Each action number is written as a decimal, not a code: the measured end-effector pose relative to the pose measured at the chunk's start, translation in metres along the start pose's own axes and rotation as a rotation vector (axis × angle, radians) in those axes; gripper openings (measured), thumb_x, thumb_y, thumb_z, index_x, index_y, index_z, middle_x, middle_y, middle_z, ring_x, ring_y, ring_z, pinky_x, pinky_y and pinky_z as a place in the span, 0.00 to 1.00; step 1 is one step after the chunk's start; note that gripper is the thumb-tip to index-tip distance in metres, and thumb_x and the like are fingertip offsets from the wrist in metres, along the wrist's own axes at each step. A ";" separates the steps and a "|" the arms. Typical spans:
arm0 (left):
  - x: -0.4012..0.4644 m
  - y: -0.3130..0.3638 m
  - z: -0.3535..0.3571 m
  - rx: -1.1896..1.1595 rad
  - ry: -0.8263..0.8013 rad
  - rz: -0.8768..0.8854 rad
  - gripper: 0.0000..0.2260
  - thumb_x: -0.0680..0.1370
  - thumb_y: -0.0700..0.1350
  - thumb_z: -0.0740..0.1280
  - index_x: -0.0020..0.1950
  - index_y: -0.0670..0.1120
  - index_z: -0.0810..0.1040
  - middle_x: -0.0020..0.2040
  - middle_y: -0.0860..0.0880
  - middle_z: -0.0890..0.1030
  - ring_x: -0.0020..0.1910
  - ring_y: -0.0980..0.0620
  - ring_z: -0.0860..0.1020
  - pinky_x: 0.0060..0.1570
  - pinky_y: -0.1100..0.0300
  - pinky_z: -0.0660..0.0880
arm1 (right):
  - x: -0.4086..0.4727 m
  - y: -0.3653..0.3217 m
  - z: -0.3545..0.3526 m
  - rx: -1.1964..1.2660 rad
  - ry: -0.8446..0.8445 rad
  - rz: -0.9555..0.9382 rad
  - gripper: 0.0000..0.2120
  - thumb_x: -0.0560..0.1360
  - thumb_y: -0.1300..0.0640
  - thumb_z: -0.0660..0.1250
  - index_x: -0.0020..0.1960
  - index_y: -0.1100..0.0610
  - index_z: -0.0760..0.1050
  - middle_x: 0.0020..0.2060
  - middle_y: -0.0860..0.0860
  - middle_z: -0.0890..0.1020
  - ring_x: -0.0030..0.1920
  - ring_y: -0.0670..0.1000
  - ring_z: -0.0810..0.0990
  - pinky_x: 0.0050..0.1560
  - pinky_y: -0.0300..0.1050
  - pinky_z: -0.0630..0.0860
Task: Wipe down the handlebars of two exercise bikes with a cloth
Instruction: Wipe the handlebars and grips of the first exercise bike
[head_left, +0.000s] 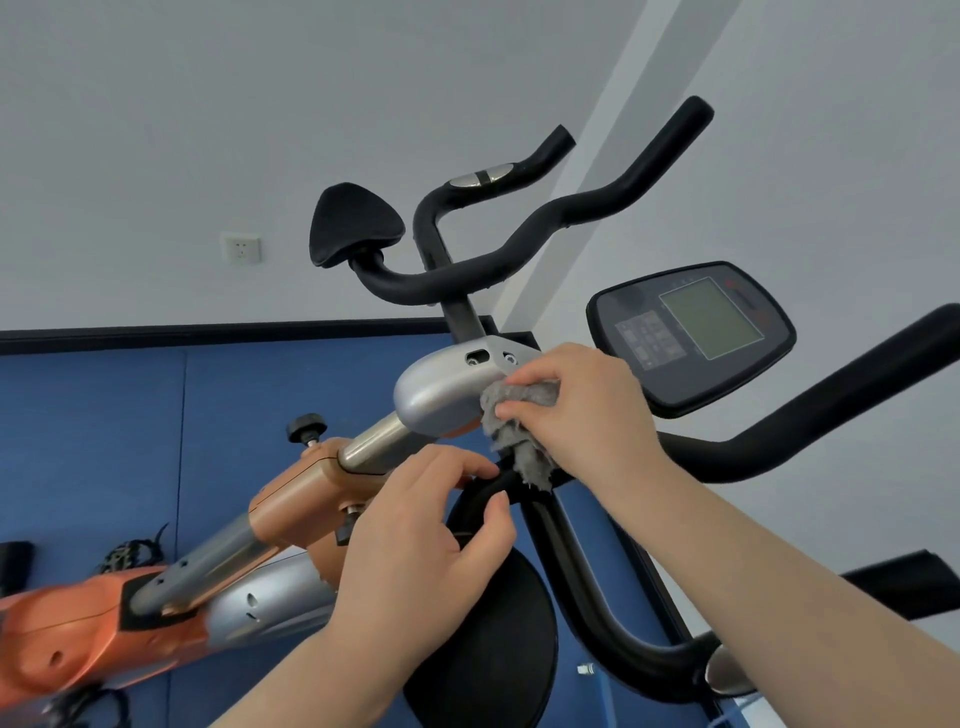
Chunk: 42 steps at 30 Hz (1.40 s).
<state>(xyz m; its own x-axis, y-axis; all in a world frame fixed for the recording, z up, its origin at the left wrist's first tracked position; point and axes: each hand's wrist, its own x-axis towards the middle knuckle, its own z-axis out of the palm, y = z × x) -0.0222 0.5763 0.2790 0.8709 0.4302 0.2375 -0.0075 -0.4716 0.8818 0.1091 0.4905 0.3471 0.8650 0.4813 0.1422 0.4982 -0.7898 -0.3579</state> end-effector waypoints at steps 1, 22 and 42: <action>0.000 0.000 0.000 -0.005 0.000 -0.003 0.09 0.70 0.56 0.62 0.47 0.58 0.77 0.44 0.63 0.78 0.50 0.65 0.75 0.47 0.72 0.70 | 0.000 -0.002 0.005 -0.026 0.042 -0.031 0.08 0.67 0.50 0.75 0.46 0.48 0.82 0.44 0.44 0.80 0.46 0.46 0.78 0.42 0.37 0.68; -0.005 -0.005 0.000 -0.058 0.007 -0.032 0.08 0.70 0.58 0.62 0.47 0.61 0.75 0.47 0.64 0.78 0.50 0.66 0.76 0.48 0.71 0.71 | -0.005 0.000 -0.016 -0.126 -0.269 -0.035 0.16 0.67 0.42 0.70 0.55 0.43 0.79 0.50 0.42 0.82 0.51 0.47 0.79 0.53 0.48 0.76; -0.008 -0.008 0.002 -0.096 0.023 -0.071 0.10 0.68 0.62 0.62 0.47 0.62 0.71 0.50 0.66 0.76 0.52 0.66 0.73 0.40 0.67 0.68 | -0.005 -0.011 0.009 -0.156 -0.069 -0.118 0.12 0.69 0.50 0.72 0.50 0.49 0.75 0.47 0.47 0.77 0.45 0.46 0.73 0.44 0.40 0.68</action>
<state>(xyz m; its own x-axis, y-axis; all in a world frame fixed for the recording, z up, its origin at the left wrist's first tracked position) -0.0280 0.5753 0.2698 0.8593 0.4781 0.1817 0.0057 -0.3643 0.9313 0.0990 0.5005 0.3416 0.7968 0.5943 0.1088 0.6034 -0.7733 -0.1949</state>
